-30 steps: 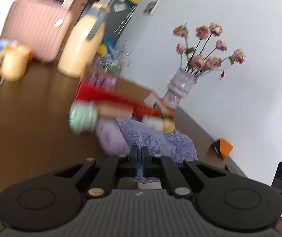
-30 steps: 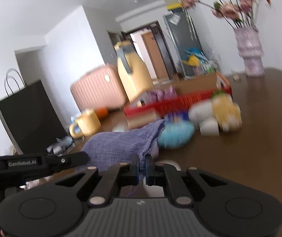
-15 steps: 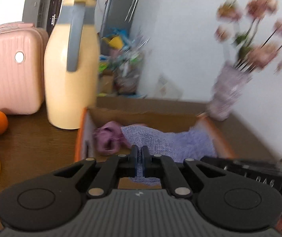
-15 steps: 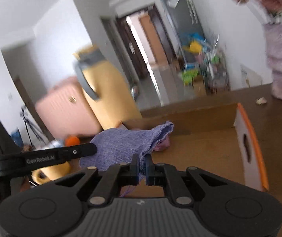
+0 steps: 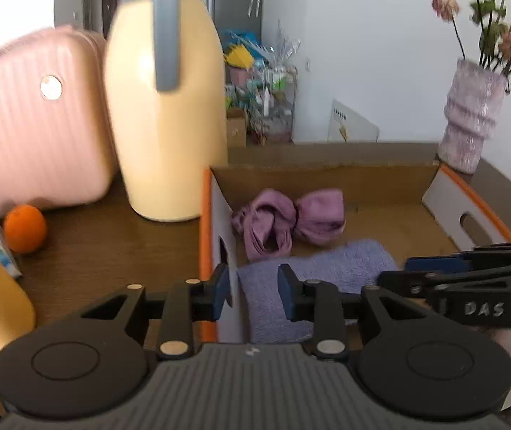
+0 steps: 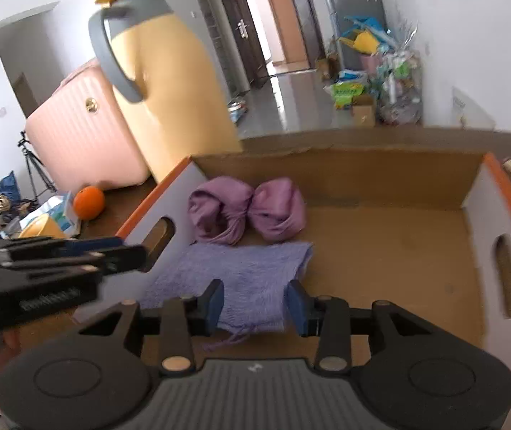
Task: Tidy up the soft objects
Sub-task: 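Carry the lavender pouch into the box beside the scrunchie and release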
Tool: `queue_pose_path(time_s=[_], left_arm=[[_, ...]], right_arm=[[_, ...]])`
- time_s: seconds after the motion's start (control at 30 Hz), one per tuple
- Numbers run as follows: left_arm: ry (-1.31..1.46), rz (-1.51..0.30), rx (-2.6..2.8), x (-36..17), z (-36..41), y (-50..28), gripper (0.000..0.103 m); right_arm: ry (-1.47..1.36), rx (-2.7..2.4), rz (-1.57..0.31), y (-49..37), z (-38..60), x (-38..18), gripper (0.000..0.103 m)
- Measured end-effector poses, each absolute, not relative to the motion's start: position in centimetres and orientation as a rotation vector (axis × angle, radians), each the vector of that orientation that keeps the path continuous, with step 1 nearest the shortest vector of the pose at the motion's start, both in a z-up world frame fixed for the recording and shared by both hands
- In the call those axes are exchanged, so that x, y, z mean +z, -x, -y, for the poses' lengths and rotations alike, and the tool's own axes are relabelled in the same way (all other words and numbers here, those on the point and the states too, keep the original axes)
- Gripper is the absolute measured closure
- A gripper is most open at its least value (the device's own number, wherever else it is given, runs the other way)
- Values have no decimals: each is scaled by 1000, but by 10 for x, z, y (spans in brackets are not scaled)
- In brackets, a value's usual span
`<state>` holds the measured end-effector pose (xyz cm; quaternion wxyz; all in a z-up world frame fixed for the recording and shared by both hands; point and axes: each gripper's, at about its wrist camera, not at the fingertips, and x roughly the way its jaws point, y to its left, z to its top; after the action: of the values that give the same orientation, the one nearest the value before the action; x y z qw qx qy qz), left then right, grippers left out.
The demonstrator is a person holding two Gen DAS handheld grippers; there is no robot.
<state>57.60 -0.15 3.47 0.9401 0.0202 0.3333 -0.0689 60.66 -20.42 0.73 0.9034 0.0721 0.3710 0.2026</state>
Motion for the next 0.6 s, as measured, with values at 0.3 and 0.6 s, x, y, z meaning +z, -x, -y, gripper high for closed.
queue_pose_path(time_s=[0.3, 0.6], left_arm=[[-32, -500, -134, 136, -17, -502, 33], [-39, -385, -107, 183, -19, -410, 22]], right_arm=[[-96, 323, -585, -529, 263, 112, 50], [-127, 250, -453, -424, 314, 170, 40]])
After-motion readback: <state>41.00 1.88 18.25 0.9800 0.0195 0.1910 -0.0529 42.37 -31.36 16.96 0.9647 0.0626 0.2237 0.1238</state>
